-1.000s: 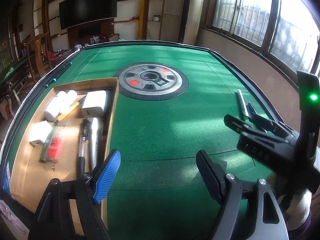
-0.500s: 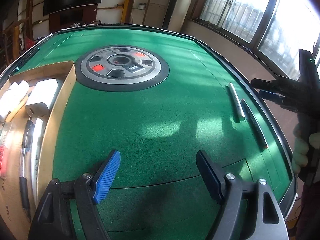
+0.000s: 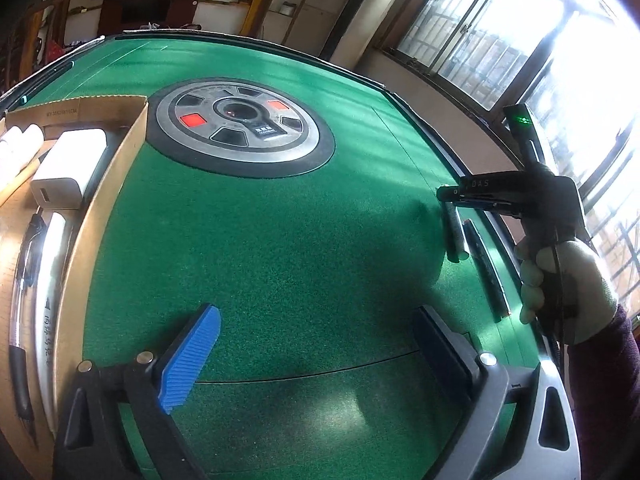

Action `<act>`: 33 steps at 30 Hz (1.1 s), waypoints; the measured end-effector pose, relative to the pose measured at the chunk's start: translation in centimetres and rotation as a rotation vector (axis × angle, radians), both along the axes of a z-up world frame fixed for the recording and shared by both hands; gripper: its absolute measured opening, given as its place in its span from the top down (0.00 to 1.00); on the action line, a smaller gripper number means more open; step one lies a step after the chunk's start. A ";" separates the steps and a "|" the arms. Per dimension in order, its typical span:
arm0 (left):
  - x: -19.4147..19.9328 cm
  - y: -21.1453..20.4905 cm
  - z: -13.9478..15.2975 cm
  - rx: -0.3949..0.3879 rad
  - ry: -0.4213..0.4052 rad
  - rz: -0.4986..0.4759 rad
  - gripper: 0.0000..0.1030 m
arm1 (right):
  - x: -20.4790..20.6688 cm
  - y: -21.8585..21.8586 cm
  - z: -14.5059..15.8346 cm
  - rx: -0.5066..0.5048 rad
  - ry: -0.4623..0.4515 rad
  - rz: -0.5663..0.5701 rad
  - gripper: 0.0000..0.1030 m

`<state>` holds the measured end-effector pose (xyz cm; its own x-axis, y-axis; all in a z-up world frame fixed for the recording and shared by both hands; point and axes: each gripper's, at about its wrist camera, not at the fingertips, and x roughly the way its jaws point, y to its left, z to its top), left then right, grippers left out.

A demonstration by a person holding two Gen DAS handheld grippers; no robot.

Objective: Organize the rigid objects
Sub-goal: 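Grasp the white paint marker with the right tool, then grasp the black red-capped marker with the left tool while the right tool sets the white marker down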

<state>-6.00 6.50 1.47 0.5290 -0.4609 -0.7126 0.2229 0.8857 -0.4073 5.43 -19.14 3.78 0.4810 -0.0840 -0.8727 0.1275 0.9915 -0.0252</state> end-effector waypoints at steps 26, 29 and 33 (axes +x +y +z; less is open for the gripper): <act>0.3 0.5 -0.1 -0.038 0.001 0.003 0.04 | -6.7 4.3 -1.2 0.138 0.024 0.015 0.86; 0.3 0.5 -0.1 -0.040 0.001 0.003 0.04 | -9.3 7.1 -1.3 0.185 0.032 0.082 0.86; 0.3 0.7 -0.2 -0.053 0.002 0.003 0.04 | -11.6 9.9 -1.3 0.263 0.043 0.166 0.86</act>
<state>-5.75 7.20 1.31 0.5286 -0.4966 -0.6885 0.2196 0.8634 -0.4541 -6.18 -9.27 2.51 0.4317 0.2242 -0.8737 -0.0325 0.9719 0.2333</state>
